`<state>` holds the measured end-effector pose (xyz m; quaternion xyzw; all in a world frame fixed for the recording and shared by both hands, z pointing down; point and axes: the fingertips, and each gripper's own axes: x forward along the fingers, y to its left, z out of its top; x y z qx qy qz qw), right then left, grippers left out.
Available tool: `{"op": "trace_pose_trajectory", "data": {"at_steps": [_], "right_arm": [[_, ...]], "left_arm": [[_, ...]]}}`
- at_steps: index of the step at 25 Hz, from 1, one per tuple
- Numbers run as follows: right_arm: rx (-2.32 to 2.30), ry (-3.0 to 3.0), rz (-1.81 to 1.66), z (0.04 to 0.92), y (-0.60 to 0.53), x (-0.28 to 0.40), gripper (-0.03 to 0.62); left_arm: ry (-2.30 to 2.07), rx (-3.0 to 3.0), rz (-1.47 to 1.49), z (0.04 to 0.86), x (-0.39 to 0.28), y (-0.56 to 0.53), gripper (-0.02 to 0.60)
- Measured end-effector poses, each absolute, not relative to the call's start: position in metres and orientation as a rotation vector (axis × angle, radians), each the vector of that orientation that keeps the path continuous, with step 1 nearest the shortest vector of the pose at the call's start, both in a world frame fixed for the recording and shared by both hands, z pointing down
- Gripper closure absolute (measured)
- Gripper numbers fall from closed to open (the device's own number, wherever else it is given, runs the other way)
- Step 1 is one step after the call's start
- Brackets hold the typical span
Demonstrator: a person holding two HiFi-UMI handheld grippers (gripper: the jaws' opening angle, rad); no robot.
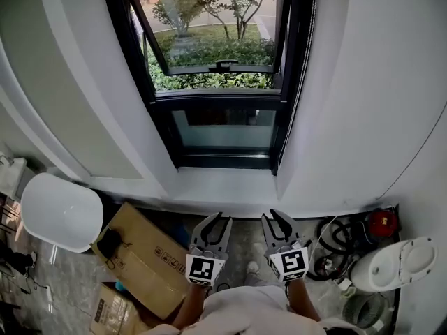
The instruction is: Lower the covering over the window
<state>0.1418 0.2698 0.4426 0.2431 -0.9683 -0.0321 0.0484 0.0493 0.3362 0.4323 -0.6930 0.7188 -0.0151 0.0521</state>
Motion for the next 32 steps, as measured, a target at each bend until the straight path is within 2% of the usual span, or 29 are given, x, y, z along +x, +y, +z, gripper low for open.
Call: {"op": "trace_pose_trajectory", "data": {"at_steps": [16,32], "right_arm": [[0.59,-2.981,-0.026,0.45,0.161,0.13,0.51],[0.595,-2.985,0.004,0.457,0.112,0.122,0.511]], "left_arm": [[2.312,-2.033,-0.114,0.435,0.045,0.237,0.48],[2.29,-2.037,-0.123,0.436,0.037,0.18,0.494]]}}
